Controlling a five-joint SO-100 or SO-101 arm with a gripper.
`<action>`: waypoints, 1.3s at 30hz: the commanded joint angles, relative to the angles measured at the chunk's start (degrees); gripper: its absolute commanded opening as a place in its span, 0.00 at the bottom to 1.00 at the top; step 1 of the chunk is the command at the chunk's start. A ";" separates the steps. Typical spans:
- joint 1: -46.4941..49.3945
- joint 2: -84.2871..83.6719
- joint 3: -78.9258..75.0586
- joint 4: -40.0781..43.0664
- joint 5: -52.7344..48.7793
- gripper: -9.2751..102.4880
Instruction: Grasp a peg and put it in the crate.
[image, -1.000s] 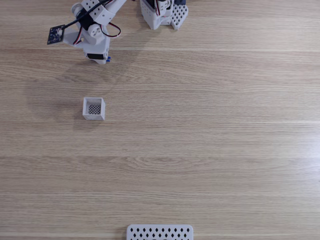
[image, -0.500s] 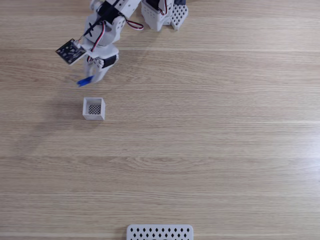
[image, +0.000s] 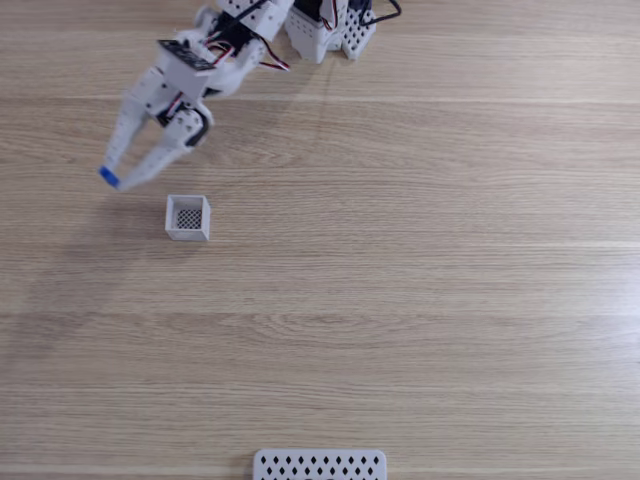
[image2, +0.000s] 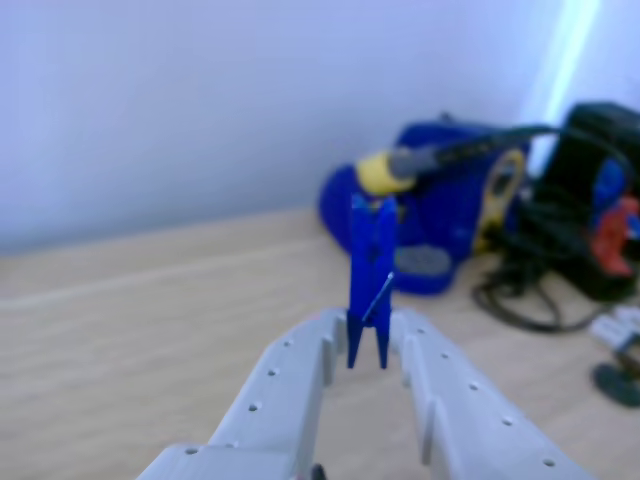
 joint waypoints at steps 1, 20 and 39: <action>-3.78 3.60 2.37 -3.87 2.29 0.08; -5.19 4.66 9.23 0.00 3.69 0.08; -5.27 5.19 15.56 0.00 3.69 0.08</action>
